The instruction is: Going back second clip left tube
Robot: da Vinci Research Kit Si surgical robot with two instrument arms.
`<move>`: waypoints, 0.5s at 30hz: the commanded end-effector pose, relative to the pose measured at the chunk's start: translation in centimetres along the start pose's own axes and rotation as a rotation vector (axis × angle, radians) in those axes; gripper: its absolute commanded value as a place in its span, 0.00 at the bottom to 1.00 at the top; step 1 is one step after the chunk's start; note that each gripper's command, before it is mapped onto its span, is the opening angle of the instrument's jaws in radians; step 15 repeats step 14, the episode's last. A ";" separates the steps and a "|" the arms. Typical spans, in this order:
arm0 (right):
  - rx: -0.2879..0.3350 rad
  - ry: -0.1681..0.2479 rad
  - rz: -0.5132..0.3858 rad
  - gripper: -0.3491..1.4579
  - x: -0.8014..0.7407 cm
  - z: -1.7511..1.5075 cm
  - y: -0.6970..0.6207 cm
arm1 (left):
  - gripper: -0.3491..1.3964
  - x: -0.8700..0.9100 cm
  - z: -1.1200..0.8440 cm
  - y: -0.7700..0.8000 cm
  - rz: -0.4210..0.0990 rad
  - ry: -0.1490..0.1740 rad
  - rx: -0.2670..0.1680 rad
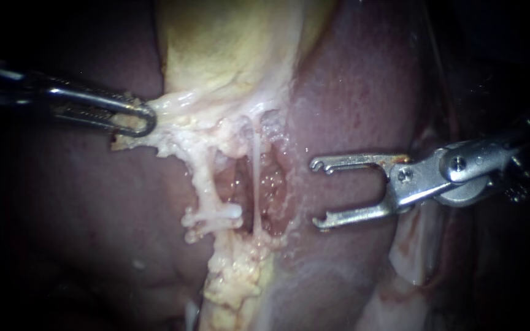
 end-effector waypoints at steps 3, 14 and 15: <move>0.000 0.000 0.000 0.47 -0.01 0.00 0.00 | 0.00 -0.01 0.06 -0.01 0.002 -0.007 -0.002; 0.019 0.006 -0.001 0.47 0.00 0.04 -0.04 | 0.00 -0.02 0.04 -0.01 0.003 -0.008 -0.004; 0.019 0.006 -0.001 0.47 0.00 0.04 -0.04 | 0.00 -0.02 0.04 -0.01 0.003 -0.008 -0.004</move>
